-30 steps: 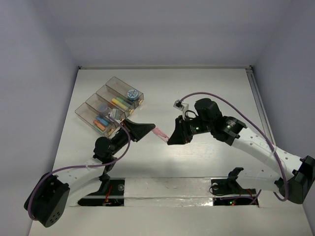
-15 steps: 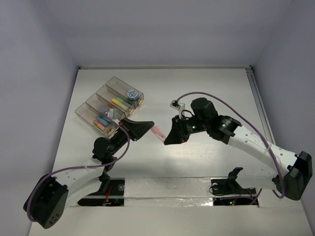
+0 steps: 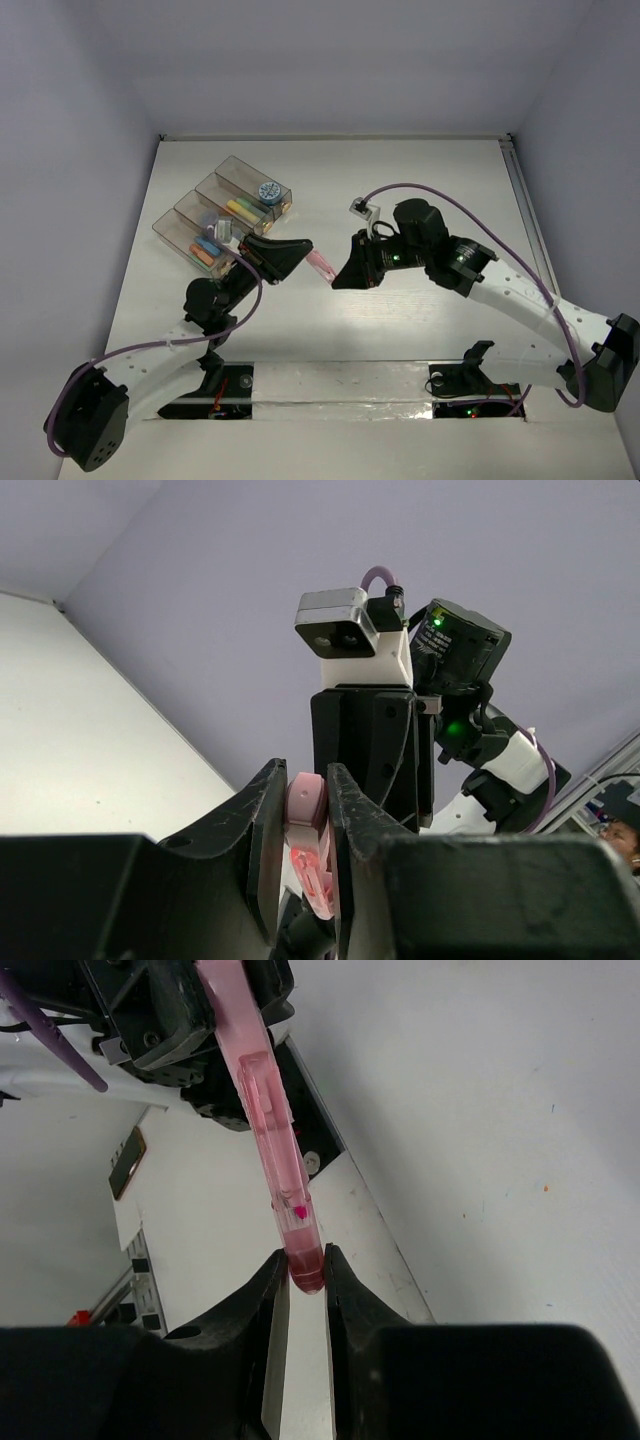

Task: Sort the stationery into containers
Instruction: Close the pen cap on the pen.

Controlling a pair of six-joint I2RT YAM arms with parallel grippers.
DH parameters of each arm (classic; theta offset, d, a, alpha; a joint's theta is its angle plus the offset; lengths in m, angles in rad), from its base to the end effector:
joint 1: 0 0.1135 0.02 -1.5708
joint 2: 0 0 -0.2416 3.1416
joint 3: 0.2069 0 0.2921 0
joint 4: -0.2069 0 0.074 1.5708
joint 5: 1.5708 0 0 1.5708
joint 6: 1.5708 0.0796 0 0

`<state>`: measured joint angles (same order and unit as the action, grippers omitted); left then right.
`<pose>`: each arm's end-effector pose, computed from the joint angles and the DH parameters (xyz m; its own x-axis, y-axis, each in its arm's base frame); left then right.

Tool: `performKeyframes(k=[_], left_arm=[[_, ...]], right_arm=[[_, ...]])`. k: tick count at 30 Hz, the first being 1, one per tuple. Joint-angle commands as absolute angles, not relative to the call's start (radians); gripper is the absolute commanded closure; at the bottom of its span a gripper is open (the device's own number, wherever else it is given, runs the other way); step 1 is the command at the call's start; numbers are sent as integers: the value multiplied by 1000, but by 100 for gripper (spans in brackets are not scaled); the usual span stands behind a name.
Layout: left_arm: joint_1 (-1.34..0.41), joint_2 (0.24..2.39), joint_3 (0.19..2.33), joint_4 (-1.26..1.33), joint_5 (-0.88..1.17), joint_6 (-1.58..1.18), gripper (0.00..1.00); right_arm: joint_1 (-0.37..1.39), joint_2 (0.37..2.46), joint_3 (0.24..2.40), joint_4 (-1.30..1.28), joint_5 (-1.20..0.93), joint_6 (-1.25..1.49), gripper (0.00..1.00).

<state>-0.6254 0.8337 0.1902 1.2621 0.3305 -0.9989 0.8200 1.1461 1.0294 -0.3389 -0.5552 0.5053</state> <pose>0.1826 -0.1637 0.2554 -0.3914 -0.6984 -0.5992 0.8110 0.0458 -0.5832 0.2003 0.2762 0.2976 -0.7198 -0.1684 -0.6735 -0.6809 0.3602 0.6376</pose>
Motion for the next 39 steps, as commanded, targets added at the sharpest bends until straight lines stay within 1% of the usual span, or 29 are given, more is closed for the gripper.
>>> performKeyframes(k=[1, 5, 8, 13, 15, 20, 22, 24, 29, 33, 35, 36, 39], left_arm=[[-686, 825, 219, 1207, 532, -974, 100], [-686, 859, 233, 1178, 555, -982, 100], [-695, 877, 235, 1196, 571, -997, 100], [-704, 913, 245, 1279, 618, -1064, 100], [-725, 913, 250, 1261, 614, -1052, 100], [-750, 853, 273, 1077, 543, -927, 100], [-750, 809, 290, 952, 502, -853, 100], [-750, 786, 304, 844, 485, -790, 100], [-750, 750, 350, 652, 453, -697, 100], [-750, 768, 327, 678, 480, -702, 100], [-750, 796, 301, 734, 529, -739, 100], [-750, 799, 293, 747, 537, -747, 100], [-750, 784, 259, 761, 532, -764, 100]], right_arm=[[808, 1141, 1052, -55, -403, 514, 100], [808, 1147, 1063, -15, -414, 505, 100], [808, 1146, 1069, 41, -463, 483, 100], [808, 1141, 1097, 57, -437, 457, 100], [808, 1149, 1118, 48, -420, 456, 100], [799, 1131, 1157, 31, -437, 500, 100], [799, 1109, 1169, -33, -434, 508, 100], [799, 1094, 1187, -113, -387, 496, 100], [790, 1063, 1184, -201, -354, 479, 100], [758, 1071, 1160, -221, -336, 472, 100], [730, 1094, 1138, -212, -373, 486, 100], [718, 1095, 1129, -192, -421, 494, 100], [692, 1095, 1131, -205, -449, 486, 100]])
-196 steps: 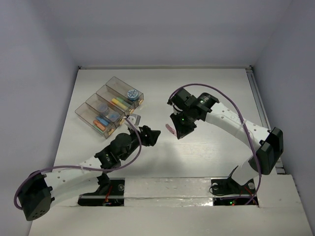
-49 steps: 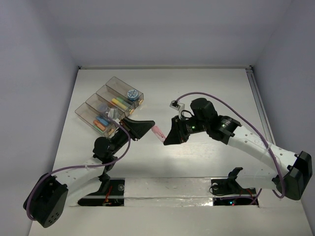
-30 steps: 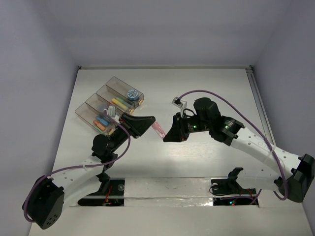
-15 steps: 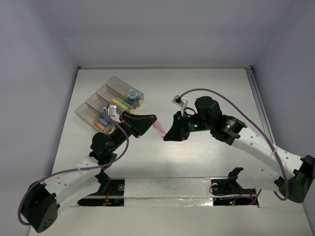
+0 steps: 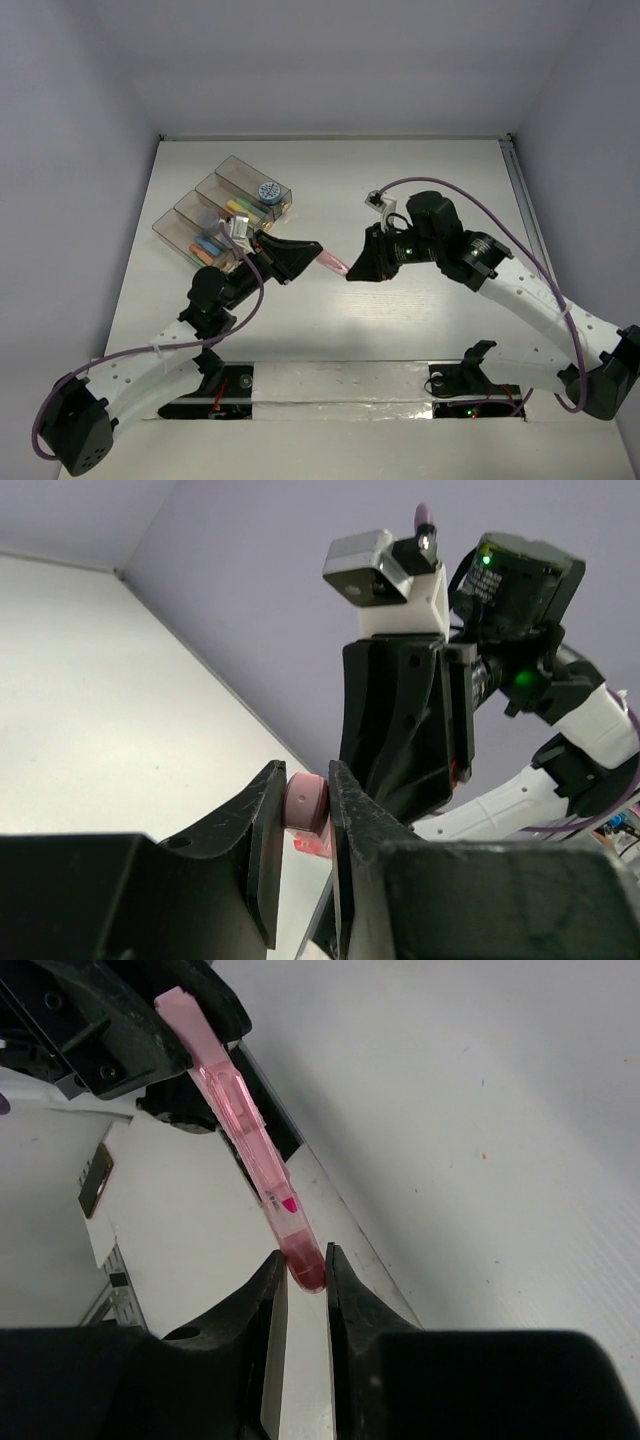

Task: Sort the stationery into containers
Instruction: Close the pen cap on the pen.

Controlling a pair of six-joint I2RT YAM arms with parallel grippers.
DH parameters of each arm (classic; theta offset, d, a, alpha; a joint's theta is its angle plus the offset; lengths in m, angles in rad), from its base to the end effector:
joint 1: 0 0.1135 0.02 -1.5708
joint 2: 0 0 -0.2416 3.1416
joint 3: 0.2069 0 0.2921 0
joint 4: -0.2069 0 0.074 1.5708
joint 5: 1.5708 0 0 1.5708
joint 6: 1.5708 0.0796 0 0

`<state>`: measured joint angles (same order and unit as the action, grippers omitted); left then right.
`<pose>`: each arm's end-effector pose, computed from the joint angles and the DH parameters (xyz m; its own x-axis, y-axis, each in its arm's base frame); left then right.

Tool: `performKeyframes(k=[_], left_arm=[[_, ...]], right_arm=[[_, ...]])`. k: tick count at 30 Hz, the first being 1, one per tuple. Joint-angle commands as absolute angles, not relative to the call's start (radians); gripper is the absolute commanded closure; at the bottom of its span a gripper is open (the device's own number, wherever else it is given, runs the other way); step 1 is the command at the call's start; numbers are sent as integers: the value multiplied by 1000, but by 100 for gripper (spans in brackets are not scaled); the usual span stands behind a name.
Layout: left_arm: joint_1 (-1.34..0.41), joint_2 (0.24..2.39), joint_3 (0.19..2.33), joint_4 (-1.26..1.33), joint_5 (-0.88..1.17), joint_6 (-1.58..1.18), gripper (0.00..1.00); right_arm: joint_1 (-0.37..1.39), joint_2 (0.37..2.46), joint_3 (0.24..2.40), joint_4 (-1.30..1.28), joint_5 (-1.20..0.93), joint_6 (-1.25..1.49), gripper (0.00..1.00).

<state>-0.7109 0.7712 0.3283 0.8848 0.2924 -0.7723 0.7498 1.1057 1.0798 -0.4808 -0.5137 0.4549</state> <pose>0.1870 -0.1913 0.2778 -0.3416 -0.5876 -0.7335 0.8151 0.2033 -0.5424 0.2107 0.2496 0.3125 -0.7180 -0.1457 -0.6807 -0.6596 0.4548 0.5984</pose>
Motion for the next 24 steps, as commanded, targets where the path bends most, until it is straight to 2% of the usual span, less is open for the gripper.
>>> performKeyframes(k=[1, 9, 16, 21, 24], left_arm=[[-750, 778, 252, 762, 531, -767, 100], [-750, 779, 196, 827, 532, -808, 100], [-750, 839, 127, 1031, 563, -920, 100], [-750, 899, 66, 1290, 513, -1049, 100], [-750, 884, 72, 1312, 462, -1054, 100]], right_arm=[[666, 1094, 1132, -212, -465, 483, 100], [578, 1169, 1190, -242, -696, 483, 100], [568, 1275, 1187, -102, -917, 551, 100], [568, 1279, 1097, 85, -913, 618, 100], [568, 1229, 1051, 114, -872, 620, 100]])
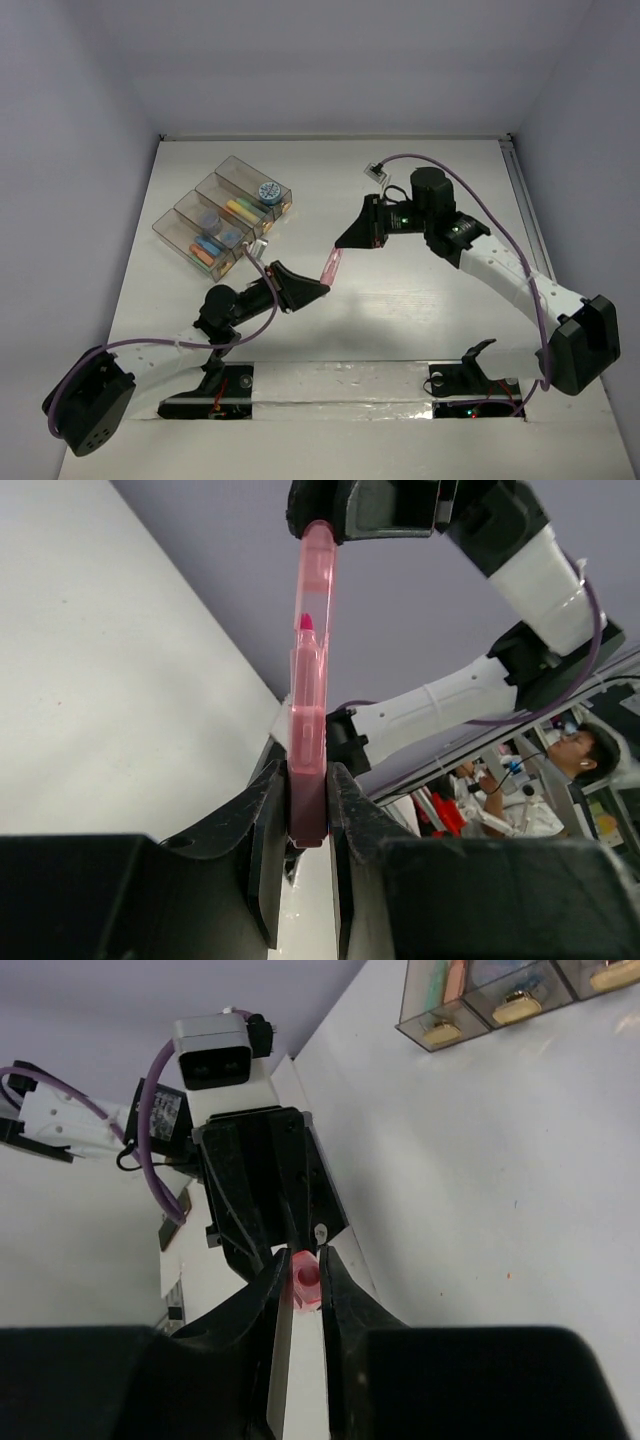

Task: Sort the stationery into containers
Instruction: Close the pen cap on the pen.

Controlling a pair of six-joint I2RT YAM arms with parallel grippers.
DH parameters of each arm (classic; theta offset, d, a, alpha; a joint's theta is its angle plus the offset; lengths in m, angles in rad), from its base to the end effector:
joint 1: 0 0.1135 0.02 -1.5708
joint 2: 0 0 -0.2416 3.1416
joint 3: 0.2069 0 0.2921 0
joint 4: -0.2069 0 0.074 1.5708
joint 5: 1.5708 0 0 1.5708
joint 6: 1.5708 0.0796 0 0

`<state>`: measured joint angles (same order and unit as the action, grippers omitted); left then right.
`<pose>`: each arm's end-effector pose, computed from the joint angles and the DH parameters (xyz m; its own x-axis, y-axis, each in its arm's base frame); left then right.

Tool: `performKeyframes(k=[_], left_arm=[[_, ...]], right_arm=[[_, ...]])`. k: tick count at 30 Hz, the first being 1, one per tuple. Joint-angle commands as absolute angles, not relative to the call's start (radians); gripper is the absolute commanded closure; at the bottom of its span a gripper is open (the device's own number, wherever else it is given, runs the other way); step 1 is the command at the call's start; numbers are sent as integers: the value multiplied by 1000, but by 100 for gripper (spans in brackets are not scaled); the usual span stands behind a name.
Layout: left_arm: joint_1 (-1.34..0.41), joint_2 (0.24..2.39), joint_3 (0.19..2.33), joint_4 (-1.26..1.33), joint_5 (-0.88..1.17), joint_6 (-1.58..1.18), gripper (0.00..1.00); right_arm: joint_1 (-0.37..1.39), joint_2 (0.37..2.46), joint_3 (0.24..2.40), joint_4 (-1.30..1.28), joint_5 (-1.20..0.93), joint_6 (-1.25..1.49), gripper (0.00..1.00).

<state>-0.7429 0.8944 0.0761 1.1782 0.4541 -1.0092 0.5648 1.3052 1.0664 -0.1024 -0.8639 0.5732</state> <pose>0.1562 -0.1909 0.1855 -0.6323 -0.4520 -0.6292 0.7043 0.0029 -0.7099 0.2776 0.2476 0.2953 -0.7543 -0.0609 -0.6537 -0.6473 0.2358 0.7248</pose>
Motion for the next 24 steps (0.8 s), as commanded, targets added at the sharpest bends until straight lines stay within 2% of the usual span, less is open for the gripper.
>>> performKeyframes(k=[1, 9, 24], left_arm=[[-759, 874, 77, 1302, 451, -1049, 100], [-759, 778, 112, 1102, 414, -971, 100], [-759, 772, 120, 1051, 459, -950, 100]], right_arm=[[568, 1218, 1042, 104, -859, 612, 100], [558, 1157, 1029, -74, -707, 515, 100], [540, 1198, 1086, -72, -687, 499, 100]])
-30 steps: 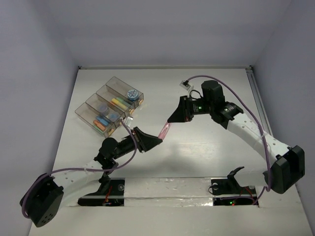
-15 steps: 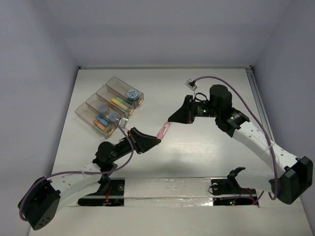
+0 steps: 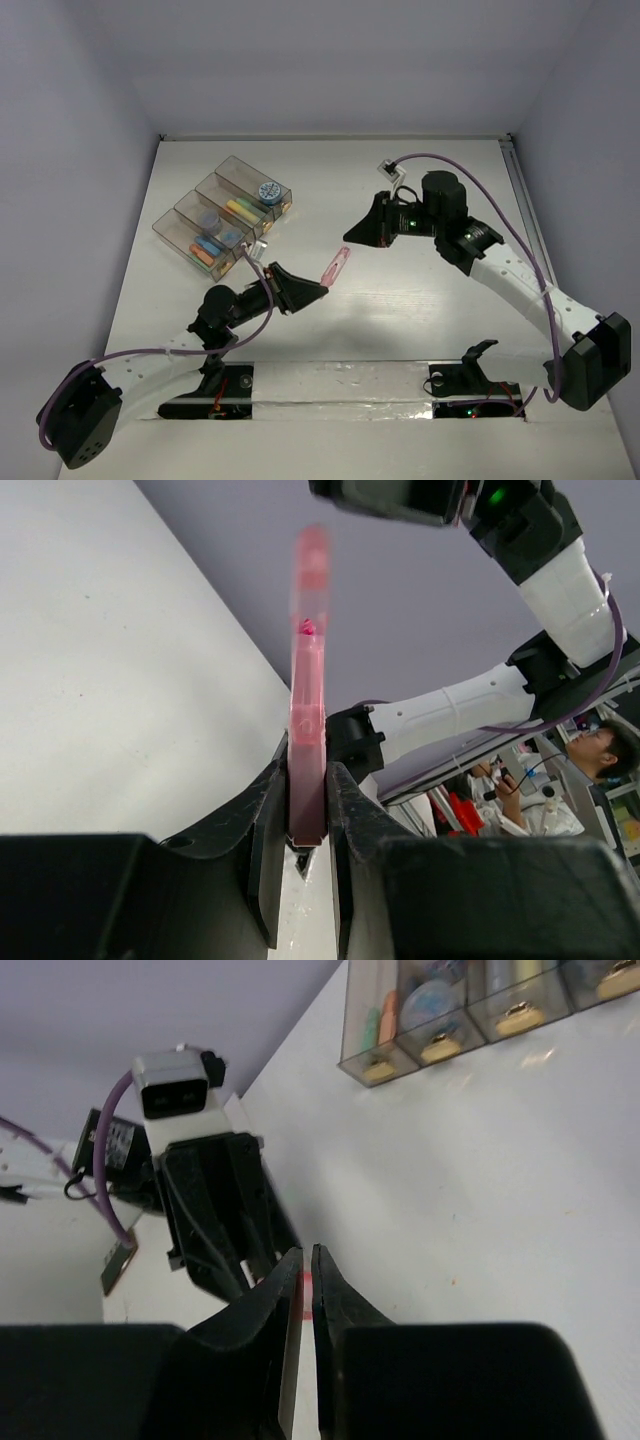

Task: Sort the stationery into containers
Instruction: Close the pen cap on the pen.

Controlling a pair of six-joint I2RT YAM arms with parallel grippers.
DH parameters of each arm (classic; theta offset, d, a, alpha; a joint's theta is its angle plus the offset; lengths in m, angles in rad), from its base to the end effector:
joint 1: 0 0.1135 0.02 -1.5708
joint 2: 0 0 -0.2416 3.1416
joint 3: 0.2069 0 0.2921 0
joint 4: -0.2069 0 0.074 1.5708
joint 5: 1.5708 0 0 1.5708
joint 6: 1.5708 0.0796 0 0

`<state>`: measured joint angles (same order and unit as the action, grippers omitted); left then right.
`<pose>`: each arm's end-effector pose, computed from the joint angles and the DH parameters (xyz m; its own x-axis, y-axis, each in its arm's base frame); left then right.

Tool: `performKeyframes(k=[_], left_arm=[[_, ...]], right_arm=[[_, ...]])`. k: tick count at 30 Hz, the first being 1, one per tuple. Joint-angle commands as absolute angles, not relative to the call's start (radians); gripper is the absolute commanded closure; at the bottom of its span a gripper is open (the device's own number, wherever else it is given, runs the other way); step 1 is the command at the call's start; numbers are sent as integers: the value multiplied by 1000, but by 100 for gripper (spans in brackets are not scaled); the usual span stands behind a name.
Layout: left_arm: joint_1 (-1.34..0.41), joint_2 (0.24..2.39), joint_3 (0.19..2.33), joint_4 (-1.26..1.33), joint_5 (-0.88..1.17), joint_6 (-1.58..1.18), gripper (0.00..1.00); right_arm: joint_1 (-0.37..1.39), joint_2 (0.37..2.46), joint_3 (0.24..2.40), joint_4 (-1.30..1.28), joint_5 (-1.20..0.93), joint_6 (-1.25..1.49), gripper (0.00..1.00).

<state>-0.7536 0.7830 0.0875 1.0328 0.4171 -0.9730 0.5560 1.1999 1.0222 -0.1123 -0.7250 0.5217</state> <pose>0.1567 -0.1913 0.1954 -0.6117 -0.4623 -0.6419 0.7085 0.0408 -0.7045 0.2715 0.2308 0.3090 -0.6764 0.0189 -0.7363 -0.6894 0.3356 0.6419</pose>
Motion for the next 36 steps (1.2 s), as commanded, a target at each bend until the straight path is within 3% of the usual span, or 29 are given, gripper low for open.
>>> performKeyframes(k=[1, 15, 17, 19, 20, 21, 23, 33, 36], left_arm=[[-759, 770, 123, 1049, 460, -945, 100], [-759, 759, 155, 1065, 433, -913, 100], [-759, 768, 164, 1062, 434, -910, 100], [-759, 775, 167, 1063, 436, -908, 100], [-759, 779, 166, 1066, 437, -908, 100], [-759, 781, 166, 1069, 439, -908, 100], [-759, 784, 166, 1071, 439, -911, 100], [-759, 781, 156, 1080, 442, -922, 100], [-759, 781, 153, 1084, 445, -925, 100]], right_arm=[[540, 1201, 1089, -74, -680, 497, 100], [540, 1207, 983, 15, -741, 551, 100], [540, 1190, 963, 14, -732, 551, 81], [540, 1158, 933, 23, -703, 558, 57], [540, 1151, 922, 32, -700, 561, 39], [540, 1144, 914, 52, -701, 572, 34], [540, 1138, 899, 72, -712, 583, 30], [540, 1088, 890, 101, -620, 612, 28], [540, 1071, 896, 101, -572, 607, 23]])
